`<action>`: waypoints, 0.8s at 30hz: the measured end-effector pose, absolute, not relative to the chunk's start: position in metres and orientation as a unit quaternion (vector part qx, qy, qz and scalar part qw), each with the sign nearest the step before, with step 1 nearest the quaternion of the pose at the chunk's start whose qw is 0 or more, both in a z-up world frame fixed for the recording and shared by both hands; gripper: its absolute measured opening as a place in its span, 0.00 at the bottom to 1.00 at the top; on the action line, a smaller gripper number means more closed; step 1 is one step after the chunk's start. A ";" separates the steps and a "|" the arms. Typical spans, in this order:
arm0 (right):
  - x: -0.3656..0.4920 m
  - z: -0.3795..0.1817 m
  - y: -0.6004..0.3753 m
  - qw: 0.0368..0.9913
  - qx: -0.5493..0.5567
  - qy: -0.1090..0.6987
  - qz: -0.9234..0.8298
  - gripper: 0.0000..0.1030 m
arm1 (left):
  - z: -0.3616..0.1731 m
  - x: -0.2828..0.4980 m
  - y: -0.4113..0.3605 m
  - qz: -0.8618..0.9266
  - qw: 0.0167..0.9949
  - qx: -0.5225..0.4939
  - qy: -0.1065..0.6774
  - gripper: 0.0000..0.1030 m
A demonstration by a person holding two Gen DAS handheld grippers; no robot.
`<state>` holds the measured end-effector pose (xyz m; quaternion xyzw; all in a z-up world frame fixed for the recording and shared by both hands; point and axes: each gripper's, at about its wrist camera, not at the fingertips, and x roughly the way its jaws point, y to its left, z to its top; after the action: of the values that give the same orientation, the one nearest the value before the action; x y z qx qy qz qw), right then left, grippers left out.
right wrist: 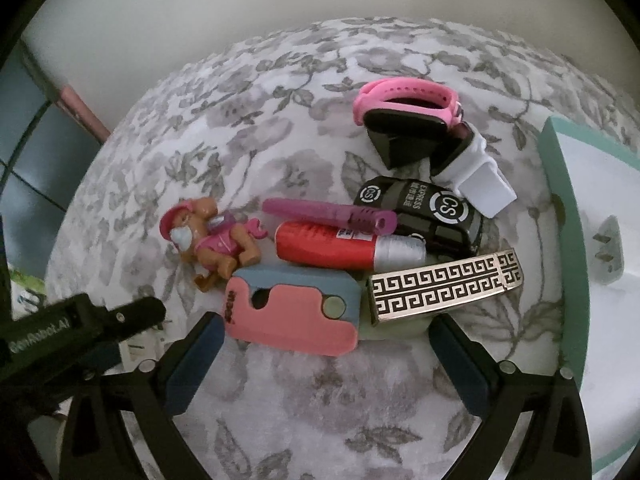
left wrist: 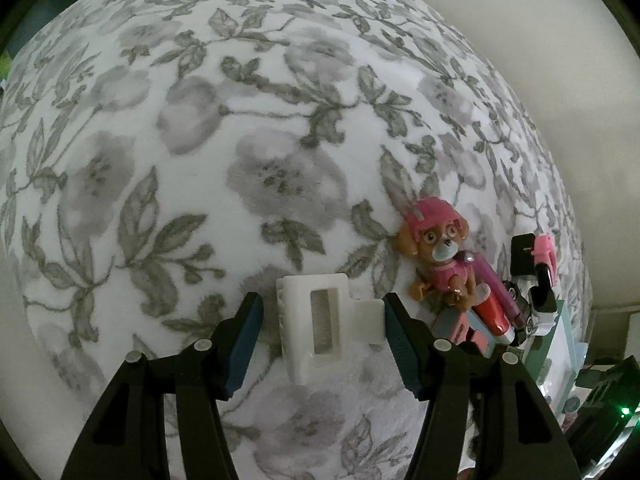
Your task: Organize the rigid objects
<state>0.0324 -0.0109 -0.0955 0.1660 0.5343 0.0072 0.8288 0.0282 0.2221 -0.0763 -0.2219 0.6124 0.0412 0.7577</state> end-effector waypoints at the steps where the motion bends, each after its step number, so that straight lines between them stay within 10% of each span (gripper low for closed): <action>1: 0.032 -0.095 -0.012 0.828 0.174 0.533 0.007 1.00 | -0.076 0.028 0.223 0.041 0.758 -0.222 0.612 0.61; 24: 0.047 -0.094 0.010 0.818 0.148 0.553 -0.054 1.00 | -0.076 0.025 0.233 0.059 0.753 -0.258 0.603 0.61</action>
<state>0.0471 0.0096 -0.0943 0.1478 0.5531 -0.0539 0.8181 0.0249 0.2332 -0.0756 -0.2582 0.6027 0.0592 0.7527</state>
